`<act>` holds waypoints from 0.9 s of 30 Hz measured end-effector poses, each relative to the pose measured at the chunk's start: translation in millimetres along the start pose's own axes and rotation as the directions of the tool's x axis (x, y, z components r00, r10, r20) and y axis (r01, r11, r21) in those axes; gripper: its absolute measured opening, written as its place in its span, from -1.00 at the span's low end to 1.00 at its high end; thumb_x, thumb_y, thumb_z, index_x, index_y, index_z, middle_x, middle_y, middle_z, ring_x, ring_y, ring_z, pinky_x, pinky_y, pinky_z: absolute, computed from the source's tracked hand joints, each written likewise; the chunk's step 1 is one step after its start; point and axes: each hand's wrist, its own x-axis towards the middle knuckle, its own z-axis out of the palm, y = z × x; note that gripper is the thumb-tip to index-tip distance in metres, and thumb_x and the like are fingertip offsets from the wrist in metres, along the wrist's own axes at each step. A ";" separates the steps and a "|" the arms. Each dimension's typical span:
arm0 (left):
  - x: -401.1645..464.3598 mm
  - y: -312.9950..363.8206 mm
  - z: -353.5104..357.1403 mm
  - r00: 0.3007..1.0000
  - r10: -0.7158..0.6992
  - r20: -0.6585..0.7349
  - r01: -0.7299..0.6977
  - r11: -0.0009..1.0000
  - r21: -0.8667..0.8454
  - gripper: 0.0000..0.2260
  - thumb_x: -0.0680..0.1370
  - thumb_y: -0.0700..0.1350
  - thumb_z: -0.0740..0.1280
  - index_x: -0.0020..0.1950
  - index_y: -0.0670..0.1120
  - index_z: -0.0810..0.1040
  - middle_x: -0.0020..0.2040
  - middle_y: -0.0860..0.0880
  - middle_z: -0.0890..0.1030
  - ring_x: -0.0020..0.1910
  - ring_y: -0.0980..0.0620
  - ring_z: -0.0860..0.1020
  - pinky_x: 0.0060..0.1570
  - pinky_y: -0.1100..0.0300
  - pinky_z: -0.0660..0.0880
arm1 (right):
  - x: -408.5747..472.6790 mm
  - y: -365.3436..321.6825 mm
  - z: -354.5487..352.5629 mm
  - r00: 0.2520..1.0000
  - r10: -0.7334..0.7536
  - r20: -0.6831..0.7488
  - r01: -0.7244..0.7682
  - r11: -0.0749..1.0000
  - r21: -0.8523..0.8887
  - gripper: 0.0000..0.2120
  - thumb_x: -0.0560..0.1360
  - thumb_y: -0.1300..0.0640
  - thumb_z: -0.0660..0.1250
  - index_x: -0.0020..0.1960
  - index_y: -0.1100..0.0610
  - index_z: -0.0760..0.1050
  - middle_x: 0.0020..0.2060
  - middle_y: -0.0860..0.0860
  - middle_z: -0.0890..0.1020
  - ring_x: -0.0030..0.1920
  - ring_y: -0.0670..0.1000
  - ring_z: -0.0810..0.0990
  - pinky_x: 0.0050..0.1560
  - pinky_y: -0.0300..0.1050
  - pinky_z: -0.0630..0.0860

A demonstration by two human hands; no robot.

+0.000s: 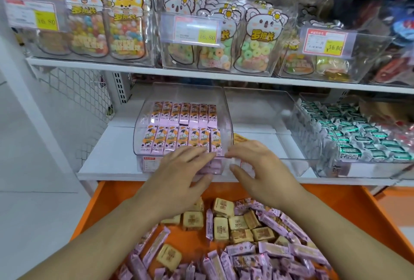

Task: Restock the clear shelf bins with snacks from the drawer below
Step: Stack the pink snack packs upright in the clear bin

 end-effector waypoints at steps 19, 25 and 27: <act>-52.2 -4.1 241.4 0.740 -0.061 0.670 0.130 0.990 -0.053 -0.37 0.57 0.16 0.40 0.62 0.18 0.30 0.68 0.11 0.08 0.62 0.03 0.19 0.52 0.17 0.24 | -169.2 131.0 133.1 0.529 0.562 0.635 -0.559 0.794 -0.237 -0.38 0.49 0.14 0.37 0.53 -0.09 0.40 0.37 0.03 0.60 0.25 0.09 0.62 0.22 0.02 0.62; -55.3 -21.2 258.8 0.712 0.024 0.702 0.061 0.994 -0.095 -0.54 0.58 -0.08 0.38 0.49 0.07 0.51 0.59 0.11 0.32 0.44 0.23 0.40 0.35 0.34 0.33 | -181.9 156.1 160.5 0.480 0.647 0.592 -0.553 0.747 -0.368 -0.37 0.45 0.18 0.37 0.51 -0.05 0.42 0.17 0.05 0.66 0.09 0.12 0.66 0.06 -0.02 0.66; -52.5 -17.0 258.5 0.743 0.068 0.666 -0.012 0.996 -0.088 -0.57 0.58 -0.05 0.23 0.45 0.00 0.54 0.52 0.03 0.41 0.40 0.17 0.44 0.13 0.36 0.29 | -179.0 157.4 163.1 0.481 0.675 0.559 -0.597 0.720 -0.355 -0.45 0.45 0.23 0.32 0.41 -0.10 0.51 0.10 0.03 0.67 -0.05 0.10 0.66 -0.08 -0.08 0.66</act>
